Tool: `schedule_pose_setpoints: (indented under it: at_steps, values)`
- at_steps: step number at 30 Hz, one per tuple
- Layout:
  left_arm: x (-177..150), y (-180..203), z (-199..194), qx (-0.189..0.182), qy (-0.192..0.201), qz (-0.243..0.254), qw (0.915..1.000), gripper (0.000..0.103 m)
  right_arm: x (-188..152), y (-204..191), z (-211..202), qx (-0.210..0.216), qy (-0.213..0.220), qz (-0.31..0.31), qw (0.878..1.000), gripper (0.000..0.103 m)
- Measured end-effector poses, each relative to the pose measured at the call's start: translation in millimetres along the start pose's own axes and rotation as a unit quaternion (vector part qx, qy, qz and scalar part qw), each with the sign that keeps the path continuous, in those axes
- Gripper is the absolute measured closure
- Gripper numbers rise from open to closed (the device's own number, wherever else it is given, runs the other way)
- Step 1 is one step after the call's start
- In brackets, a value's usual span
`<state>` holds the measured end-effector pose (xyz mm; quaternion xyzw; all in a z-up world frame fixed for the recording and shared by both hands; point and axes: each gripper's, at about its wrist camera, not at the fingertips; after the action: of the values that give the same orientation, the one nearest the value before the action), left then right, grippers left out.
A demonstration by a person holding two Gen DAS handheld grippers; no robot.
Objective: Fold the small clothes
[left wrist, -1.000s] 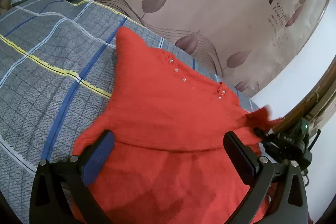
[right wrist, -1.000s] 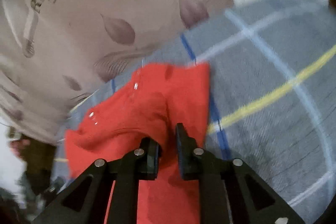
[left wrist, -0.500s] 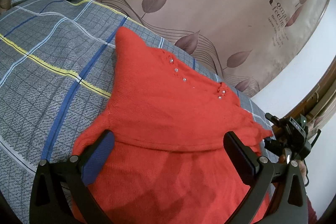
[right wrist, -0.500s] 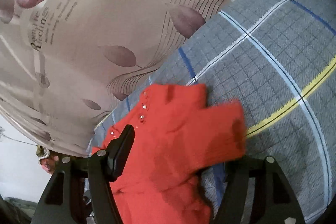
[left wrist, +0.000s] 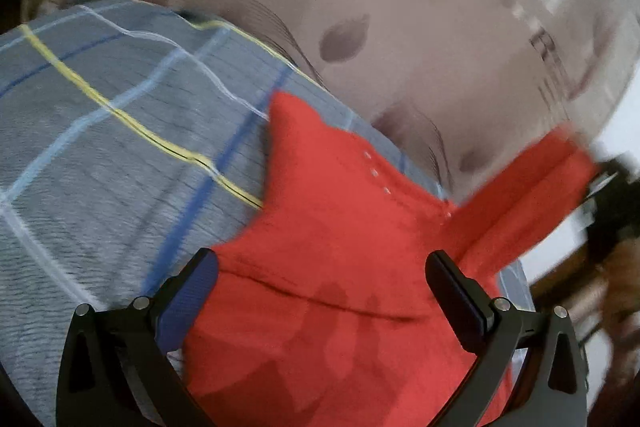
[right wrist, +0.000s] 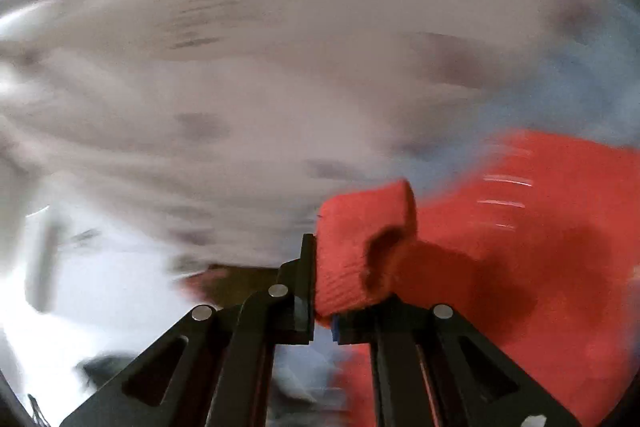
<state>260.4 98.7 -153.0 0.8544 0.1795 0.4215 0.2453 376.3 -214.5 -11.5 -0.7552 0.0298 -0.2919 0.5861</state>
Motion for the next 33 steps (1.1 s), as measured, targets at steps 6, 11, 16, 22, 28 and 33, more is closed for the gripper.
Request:
schedule_pose_setpoints:
  at_steps: [6, 11, 16, 22, 28, 33]
  values:
    - [0, 2, -6, 0.032, 0.02, 0.012, 0.9992, 0.0, 1, 103, -31, -0.115, 0.037, 0.089, 0.989, 0.097]
    - [2, -3, 1, 0.037, 0.004, 0.002, 0.9993, 0.0, -18, 167, -65, -0.221, 0.047, 0.103, 0.969, 0.096]
    - [3, -13, 3, 0.034, -0.002, -0.025, 0.9991, 0.0, -16, 175, -79, -0.261, 0.037, 0.083, 0.961, 0.096]
    - [3, -14, 0, 0.04, 0.004, -0.028, 0.9988, 0.0, -24, 180, -101, -0.203, 0.063, 0.123, 0.969, 0.096]
    - [3, -15, 0, 0.04, 0.003, -0.029, 0.9988, 0.0, -20, 186, -88, -0.258, 0.027, 0.1, 0.961, 0.096]
    - [3, -14, 0, 0.04, 0.003, -0.03, 0.9987, 0.0, -21, 195, -112, -0.218, 0.049, 0.131, 0.966, 0.093]
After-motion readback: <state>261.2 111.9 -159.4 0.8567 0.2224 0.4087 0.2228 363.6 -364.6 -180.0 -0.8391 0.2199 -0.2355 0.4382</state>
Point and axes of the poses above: each gripper's, at about its wrist camera, not at the fingertips, and z roughly the way its jaws point, y to its right, x to its top, and after that the axes turned 1 degree about -y, right-handed
